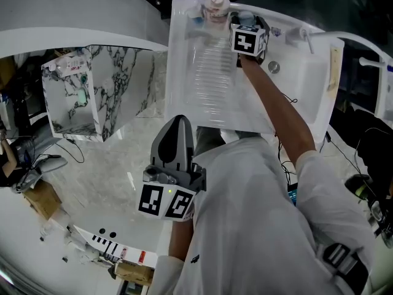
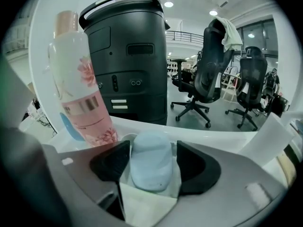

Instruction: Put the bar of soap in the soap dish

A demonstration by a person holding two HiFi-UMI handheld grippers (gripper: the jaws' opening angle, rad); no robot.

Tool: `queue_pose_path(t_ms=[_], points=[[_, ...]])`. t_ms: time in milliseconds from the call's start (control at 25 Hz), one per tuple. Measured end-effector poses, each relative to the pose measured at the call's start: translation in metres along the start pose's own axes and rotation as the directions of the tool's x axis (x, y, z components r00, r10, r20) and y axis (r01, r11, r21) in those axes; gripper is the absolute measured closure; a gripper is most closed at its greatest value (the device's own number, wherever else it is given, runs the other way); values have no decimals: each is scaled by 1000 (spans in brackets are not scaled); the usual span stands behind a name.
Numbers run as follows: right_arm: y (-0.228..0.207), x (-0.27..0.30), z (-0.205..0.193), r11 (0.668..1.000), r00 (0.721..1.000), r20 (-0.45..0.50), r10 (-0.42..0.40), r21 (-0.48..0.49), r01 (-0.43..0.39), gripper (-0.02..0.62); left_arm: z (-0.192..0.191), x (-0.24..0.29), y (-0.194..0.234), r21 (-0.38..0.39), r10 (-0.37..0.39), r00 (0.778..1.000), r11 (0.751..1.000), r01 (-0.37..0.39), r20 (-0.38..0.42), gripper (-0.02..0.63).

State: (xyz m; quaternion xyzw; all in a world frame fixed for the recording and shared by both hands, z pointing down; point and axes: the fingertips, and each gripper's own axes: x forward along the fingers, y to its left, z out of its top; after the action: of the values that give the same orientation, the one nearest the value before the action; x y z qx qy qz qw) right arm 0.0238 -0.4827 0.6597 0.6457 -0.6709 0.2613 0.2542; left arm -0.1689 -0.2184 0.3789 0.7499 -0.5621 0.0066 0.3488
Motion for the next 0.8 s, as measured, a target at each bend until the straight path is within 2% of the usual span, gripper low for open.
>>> queue_pose_path(t_ms=[600,800], points=[[8,-44,11,993,992,66,106,-52,-103,284,-5,-11,-20,17,-31,999,999,30,34,606],[12,-68,11,982,984,69,162,-113,-153,287,-6,-12,-31,23,-52,998,998,51,47,606]])
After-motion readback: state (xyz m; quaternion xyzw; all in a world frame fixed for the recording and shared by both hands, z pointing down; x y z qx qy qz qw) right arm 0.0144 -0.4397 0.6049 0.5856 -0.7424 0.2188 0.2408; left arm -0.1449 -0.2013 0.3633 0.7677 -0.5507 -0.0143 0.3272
